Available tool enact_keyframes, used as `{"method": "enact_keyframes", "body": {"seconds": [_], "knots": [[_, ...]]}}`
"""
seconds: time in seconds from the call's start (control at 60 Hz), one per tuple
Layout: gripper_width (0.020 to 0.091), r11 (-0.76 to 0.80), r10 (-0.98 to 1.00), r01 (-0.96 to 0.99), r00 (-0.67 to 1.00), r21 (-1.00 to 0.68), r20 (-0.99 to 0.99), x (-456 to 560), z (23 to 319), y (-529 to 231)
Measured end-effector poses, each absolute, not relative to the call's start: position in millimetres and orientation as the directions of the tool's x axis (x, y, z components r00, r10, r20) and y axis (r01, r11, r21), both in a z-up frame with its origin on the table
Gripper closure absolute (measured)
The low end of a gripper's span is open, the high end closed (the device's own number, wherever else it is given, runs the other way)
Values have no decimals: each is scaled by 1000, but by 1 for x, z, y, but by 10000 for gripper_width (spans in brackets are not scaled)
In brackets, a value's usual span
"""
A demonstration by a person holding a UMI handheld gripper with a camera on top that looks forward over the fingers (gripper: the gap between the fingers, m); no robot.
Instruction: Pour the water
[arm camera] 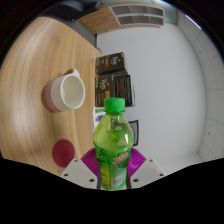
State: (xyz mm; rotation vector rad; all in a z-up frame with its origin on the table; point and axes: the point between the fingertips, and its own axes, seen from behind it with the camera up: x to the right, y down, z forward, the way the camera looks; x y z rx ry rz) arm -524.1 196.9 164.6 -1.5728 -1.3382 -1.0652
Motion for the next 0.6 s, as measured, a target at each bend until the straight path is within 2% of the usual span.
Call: {"method": "enact_keyframes", "body": {"seconds": [0.067, 0.083, 0.183, 0.217, 0.317, 0.467, 0.6], "knots": [[781, -106, 326, 990, -54, 93, 944, -546, 145, 210], [781, -93, 321, 988, -86, 122, 943, -550, 157, 217], [781, -71, 323, 955, -251, 288, 912, -544, 144, 220], [781, -68, 321, 941, -294, 332, 900, -541, 152, 211], [779, -53, 301, 914, -370, 402, 879, -547, 153, 219], [780, -61, 303, 920, -353, 387, 885, -550, 158, 215], [778, -103, 327, 973, -165, 208, 931, -552, 168, 207]]}}
